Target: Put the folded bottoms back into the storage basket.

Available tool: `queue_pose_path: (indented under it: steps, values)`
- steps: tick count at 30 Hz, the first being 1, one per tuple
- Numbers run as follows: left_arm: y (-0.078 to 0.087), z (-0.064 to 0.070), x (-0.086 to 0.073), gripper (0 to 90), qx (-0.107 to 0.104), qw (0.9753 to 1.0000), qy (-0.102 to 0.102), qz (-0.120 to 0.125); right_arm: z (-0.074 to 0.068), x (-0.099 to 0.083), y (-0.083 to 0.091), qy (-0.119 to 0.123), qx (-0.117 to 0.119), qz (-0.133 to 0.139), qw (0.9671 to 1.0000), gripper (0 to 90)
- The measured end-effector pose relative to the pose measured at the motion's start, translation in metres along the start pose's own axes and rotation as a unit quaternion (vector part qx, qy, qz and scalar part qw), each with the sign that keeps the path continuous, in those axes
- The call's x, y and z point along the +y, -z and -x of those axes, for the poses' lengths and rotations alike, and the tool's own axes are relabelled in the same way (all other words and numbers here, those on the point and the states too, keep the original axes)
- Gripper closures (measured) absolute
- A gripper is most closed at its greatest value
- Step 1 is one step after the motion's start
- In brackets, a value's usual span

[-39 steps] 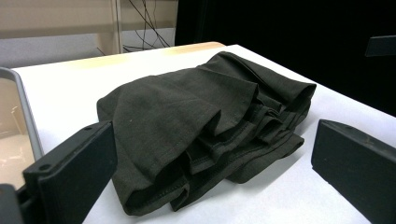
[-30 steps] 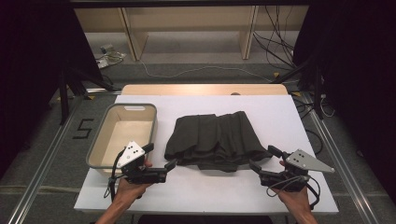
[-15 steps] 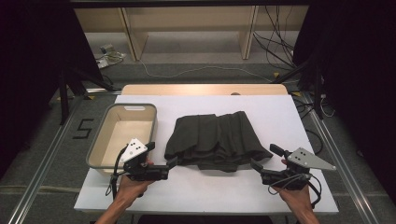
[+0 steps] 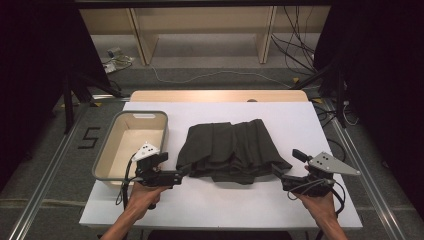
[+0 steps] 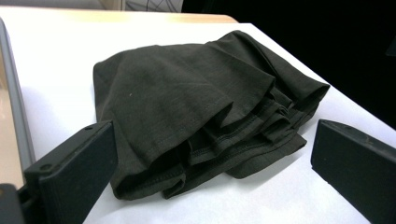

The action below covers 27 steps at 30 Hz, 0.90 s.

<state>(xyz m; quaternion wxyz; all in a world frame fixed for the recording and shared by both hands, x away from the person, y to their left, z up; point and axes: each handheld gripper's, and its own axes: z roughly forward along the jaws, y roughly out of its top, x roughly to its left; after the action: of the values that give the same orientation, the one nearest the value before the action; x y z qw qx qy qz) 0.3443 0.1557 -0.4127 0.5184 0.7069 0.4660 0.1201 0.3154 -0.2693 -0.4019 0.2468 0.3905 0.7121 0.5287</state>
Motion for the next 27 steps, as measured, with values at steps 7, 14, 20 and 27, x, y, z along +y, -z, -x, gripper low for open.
queue_pose_path:
  steps: [7,14,20,27]
  values:
    - [-0.012,-0.003,0.009,0.4,0.008,0.9995,0.020,-0.024,0.010,0.004,-0.009,-0.005,-0.001,-0.014,0.9999,12.6]
    - [-0.023,-0.009,0.013,0.8,0.014,0.9976,0.046,-0.050,0.018,0.007,-0.018,-0.018,0.003,-0.029,0.9994,12.6]
    - [-0.039,-0.016,0.019,1.2,-0.012,0.9888,0.103,-0.108,0.028,0.010,-0.029,-0.026,0.001,-0.054,0.9982,12.6]
    - [-0.054,-0.020,0.026,1.2,-0.011,0.9813,0.129,-0.142,0.040,0.011,-0.039,-0.051,0.005,-0.080,0.9955,12.1]
